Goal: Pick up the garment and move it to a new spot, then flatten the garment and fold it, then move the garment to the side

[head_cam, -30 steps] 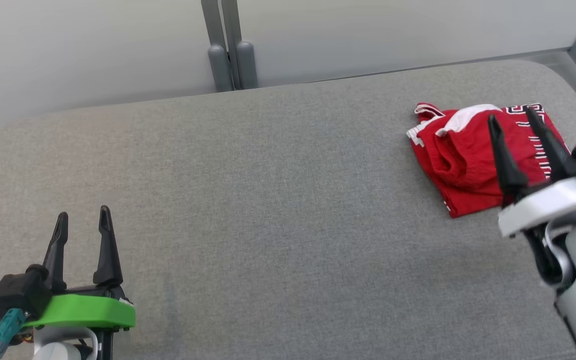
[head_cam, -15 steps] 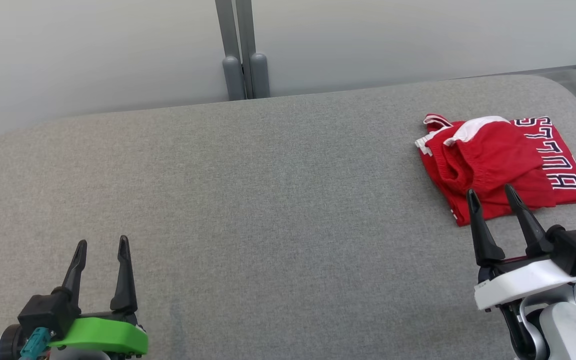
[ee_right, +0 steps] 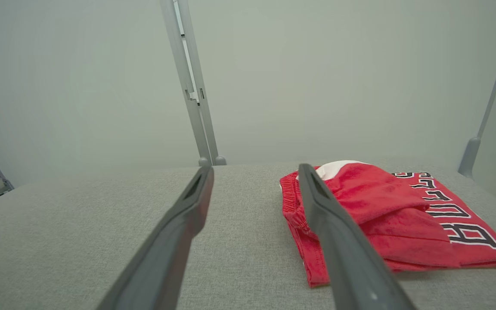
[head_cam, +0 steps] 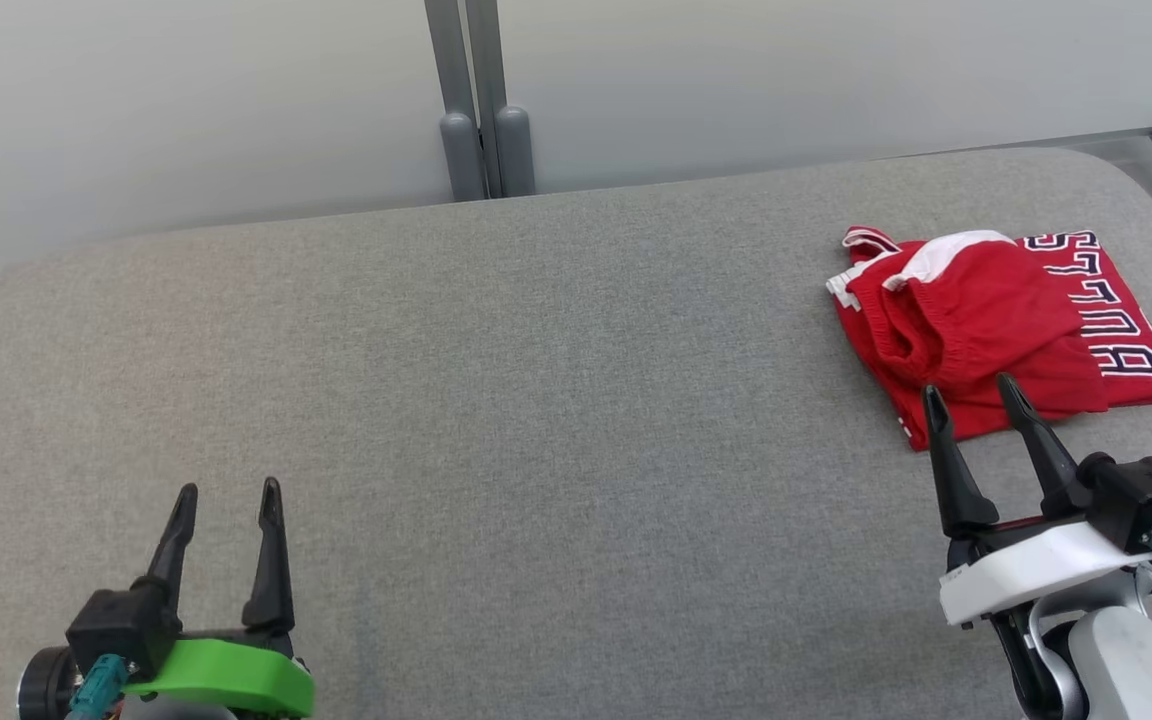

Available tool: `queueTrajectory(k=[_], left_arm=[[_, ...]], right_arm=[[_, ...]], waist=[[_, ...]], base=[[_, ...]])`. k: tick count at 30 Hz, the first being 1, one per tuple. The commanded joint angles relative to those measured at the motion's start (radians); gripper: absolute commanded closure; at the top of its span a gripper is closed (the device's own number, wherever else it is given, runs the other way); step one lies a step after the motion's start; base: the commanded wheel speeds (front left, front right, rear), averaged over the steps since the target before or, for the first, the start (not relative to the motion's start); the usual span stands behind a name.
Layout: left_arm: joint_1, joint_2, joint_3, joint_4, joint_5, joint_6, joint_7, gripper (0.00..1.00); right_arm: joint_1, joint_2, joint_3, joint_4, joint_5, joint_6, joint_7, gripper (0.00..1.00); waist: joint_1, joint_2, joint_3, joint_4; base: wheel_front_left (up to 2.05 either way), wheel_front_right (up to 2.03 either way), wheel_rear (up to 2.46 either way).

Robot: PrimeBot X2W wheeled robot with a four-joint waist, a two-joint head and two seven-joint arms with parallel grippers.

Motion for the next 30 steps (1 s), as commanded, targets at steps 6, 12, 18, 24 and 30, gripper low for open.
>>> queueTrajectory(k=[6, 12, 18, 24, 30], left_arm=[[-0.002, -0.009, 0.008, 0.035, -0.053, -0.001, 0.025, 1.0], [-0.009, -0.011, 0.015, 0.033, -0.166, -0.001, 0.055, 1.0], [-0.014, -0.013, 0.019, 0.029, -0.272, -0.001, 0.08, 1.0], [-0.021, -0.015, 0.025, 0.027, -0.37, -0.001, 0.104, 1.0], [-0.028, -0.017, 0.03, 0.026, -0.462, -0.002, 0.128, 1.0]], right_arm=[[0.013, 0.016, -0.004, 0.021, 0.05, 0.0, 0.014, 1.0], [0.012, 0.026, -0.019, 0.025, 0.156, 0.0, 0.044, 1.0], [0.01, 0.036, -0.034, 0.028, 0.252, 0.0, 0.071, 1.0], [0.008, 0.046, -0.047, 0.031, 0.343, 0.0, 0.096, 1.0], [0.007, 0.055, -0.06, 0.034, 0.426, 0.0, 0.12, 1.0]], waist=[[0.0001, 0.0, 0.0, 0.001], [0.0001, 0.0, -0.001, 0.004], [0.0001, 0.0, -0.002, 0.006], [0.0001, 0.0, -0.003, 0.008], [0.0001, 0.0, -0.004, 0.01]], base=[[0.0, 0.0, 0.0], [0.0, 0.0, 0.0], [0.0, 0.0, 0.0], [0.0, 0.0, 0.0], [0.0, 0.0, 0.0]])
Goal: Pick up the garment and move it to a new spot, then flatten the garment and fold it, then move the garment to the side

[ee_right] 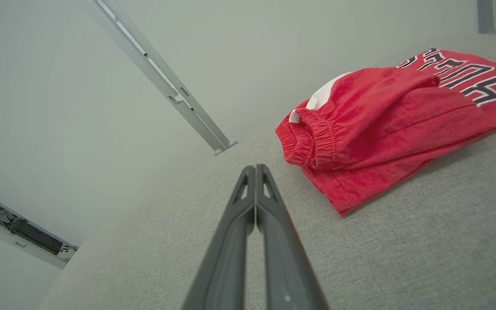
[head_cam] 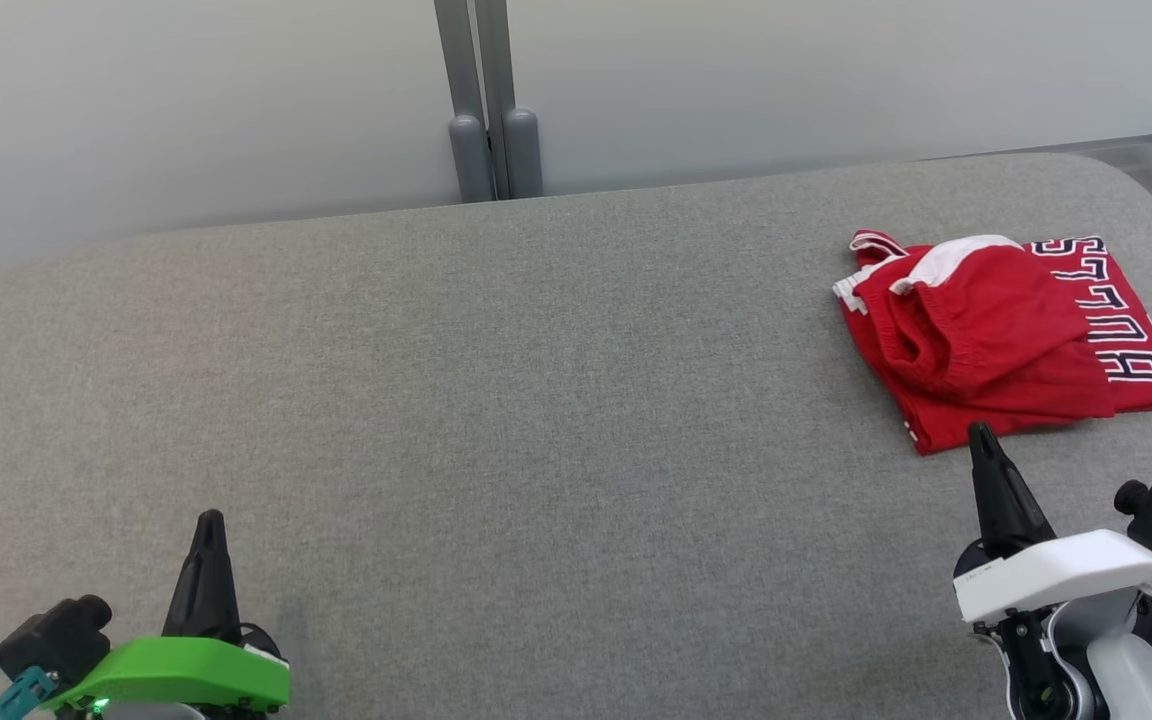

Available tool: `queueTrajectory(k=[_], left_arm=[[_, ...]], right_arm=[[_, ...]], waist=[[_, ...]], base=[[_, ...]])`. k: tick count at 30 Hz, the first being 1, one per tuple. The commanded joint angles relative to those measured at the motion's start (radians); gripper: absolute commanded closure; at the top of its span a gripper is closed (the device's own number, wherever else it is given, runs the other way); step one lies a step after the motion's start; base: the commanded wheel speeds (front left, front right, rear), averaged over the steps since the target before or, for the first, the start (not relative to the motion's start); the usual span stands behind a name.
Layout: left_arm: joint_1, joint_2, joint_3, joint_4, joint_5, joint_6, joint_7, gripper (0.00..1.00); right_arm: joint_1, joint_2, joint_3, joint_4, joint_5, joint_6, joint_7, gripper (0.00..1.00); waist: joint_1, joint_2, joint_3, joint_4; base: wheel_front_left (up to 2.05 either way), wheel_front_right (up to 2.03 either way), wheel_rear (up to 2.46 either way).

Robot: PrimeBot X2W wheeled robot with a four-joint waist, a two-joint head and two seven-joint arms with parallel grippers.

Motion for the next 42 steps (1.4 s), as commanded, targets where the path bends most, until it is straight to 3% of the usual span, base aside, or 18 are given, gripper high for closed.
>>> queueTrajectory(k=[1, 42], left_arm=[[-0.032, 0.0, 0.007, -0.017, -0.041, -0.001, 0.01, 1.0], [-0.069, -0.009, 0.039, -0.019, -0.531, -0.004, 0.139, 1.0]], right_arm=[[-0.021, -0.002, -0.012, -0.01, 0.036, 0.0, 0.009, 1.0], [-0.028, 0.049, -0.083, 0.007, 0.484, -0.001, 0.14, 1.0]], waist=[[0.0, 0.0, 0.0, 0.001], [0.0, 0.0, -0.006, 0.016]], base=[[0.0, 0.0, 0.0], [0.0, 0.0, 0.0]])
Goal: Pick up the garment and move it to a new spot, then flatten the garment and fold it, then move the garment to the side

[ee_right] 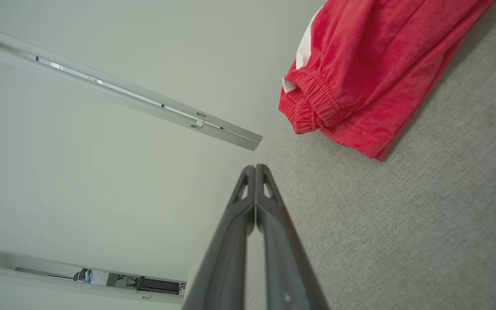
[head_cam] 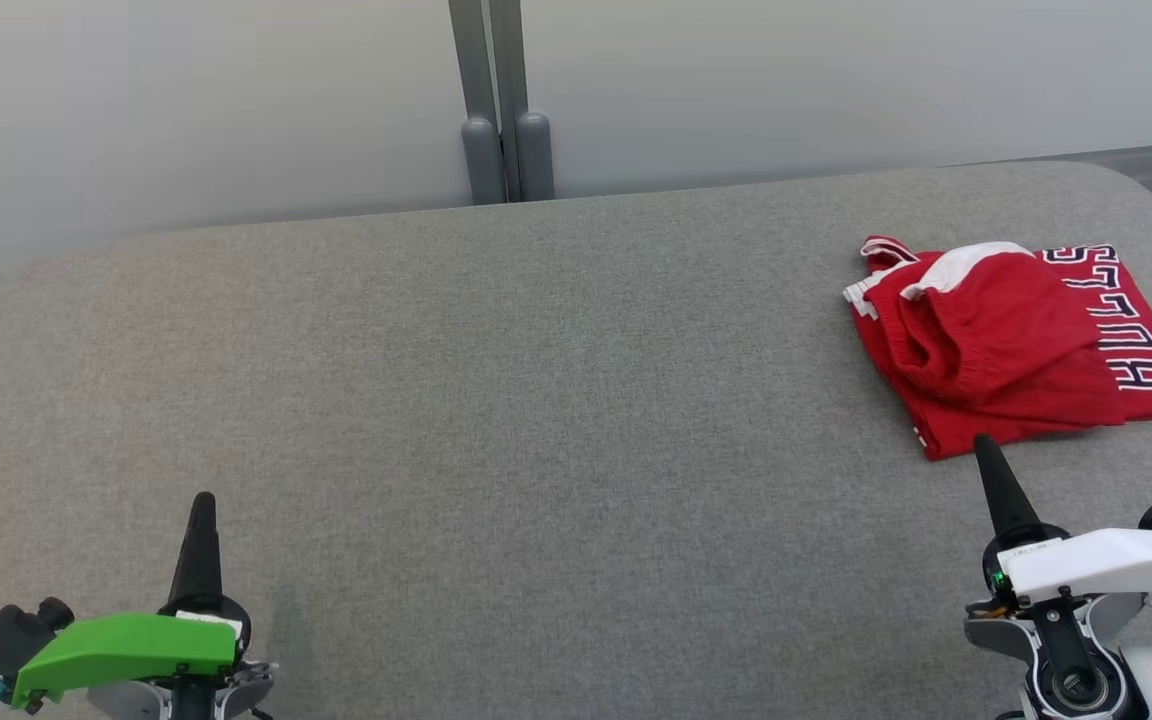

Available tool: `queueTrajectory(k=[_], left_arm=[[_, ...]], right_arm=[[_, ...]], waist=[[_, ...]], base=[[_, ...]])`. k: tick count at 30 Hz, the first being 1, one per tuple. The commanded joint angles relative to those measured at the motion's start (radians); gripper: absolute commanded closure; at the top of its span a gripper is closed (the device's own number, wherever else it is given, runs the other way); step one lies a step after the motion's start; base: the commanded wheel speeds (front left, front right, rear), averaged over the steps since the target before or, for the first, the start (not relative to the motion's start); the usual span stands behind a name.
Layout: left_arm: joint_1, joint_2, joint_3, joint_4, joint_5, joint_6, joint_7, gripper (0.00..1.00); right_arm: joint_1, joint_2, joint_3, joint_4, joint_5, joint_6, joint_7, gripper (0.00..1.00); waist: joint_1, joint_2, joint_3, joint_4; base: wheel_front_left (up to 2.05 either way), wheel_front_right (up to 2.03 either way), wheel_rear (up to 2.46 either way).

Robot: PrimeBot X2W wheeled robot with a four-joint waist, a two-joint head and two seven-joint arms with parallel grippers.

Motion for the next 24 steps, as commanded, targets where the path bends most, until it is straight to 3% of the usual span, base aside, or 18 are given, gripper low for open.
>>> queueTrajectory(k=[1, 24], left_arm=[[-0.029, 0.003, 0.005, -0.013, -0.033, -0.004, 0.006, 1.0], [-0.041, -0.001, 0.019, -0.012, -0.232, -0.005, 0.059, 1.0]], right_arm=[[-0.021, 0.002, -0.007, -0.004, 0.027, 0.0, 0.008, 1.0], [-0.023, 0.022, -0.037, 0.003, 0.209, 0.0, 0.063, 1.0]], waist=[[0.0, 0.0, 0.0, 0.001], [0.0, 0.0, -0.004, 0.009]], base=[[0.0, 0.0, 0.0], [0.0, 0.0, 0.0]])
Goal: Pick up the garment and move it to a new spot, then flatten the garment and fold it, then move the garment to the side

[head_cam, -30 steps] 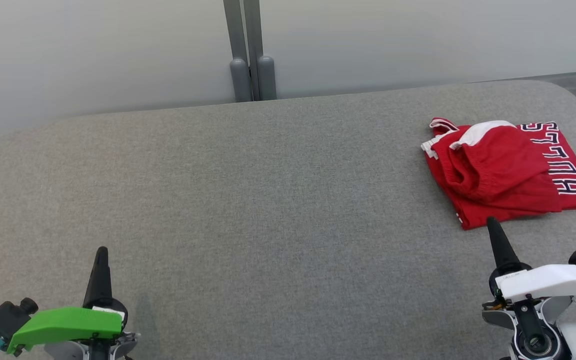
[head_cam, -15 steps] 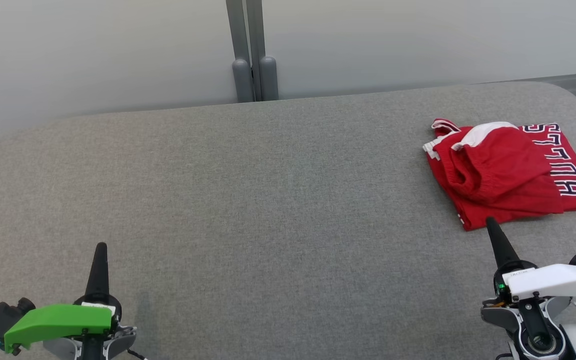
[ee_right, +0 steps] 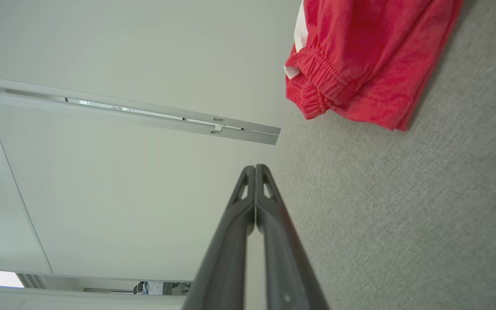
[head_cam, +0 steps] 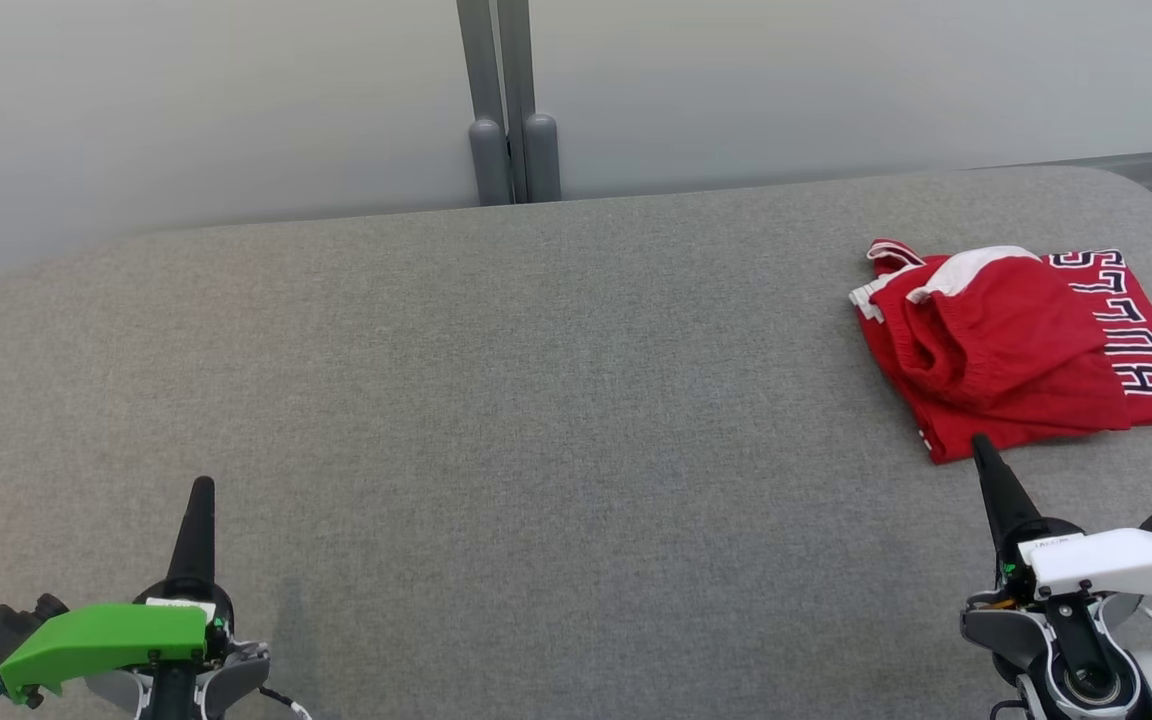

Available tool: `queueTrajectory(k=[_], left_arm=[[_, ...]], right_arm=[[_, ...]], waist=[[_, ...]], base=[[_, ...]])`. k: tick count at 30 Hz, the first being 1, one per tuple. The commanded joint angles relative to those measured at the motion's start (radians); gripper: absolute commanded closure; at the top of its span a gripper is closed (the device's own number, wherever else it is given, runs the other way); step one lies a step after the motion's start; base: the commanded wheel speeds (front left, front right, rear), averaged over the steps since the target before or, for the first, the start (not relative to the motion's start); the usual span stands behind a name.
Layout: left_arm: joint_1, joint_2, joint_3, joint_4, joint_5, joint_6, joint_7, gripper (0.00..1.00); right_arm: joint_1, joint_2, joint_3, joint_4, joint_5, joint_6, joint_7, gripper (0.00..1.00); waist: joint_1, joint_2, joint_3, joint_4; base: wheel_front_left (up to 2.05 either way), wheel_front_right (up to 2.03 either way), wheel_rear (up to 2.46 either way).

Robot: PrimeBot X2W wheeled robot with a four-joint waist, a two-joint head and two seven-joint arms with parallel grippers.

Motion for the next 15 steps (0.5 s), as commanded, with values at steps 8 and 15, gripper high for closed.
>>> queueTrajectory(k=[8, 15], left_arm=[[-0.024, 0.0, 0.01, -0.008, -0.073, -0.005, 0.02, 1.0], [-0.025, -0.001, 0.013, -0.008, -0.126, -0.005, 0.033, 1.0]], right_arm=[[-0.017, 0.006, -0.014, 0.001, 0.069, 0.0, 0.023, 1.0], [-0.016, 0.012, -0.022, 0.003, 0.117, 0.0, 0.036, 1.0]], waist=[[0.0, -0.0001, -0.001, 0.003], [0.0, -0.0001, -0.002, 0.006]], base=[[0.0, 0.0, 0.0], [0.0, 0.0, 0.0]])
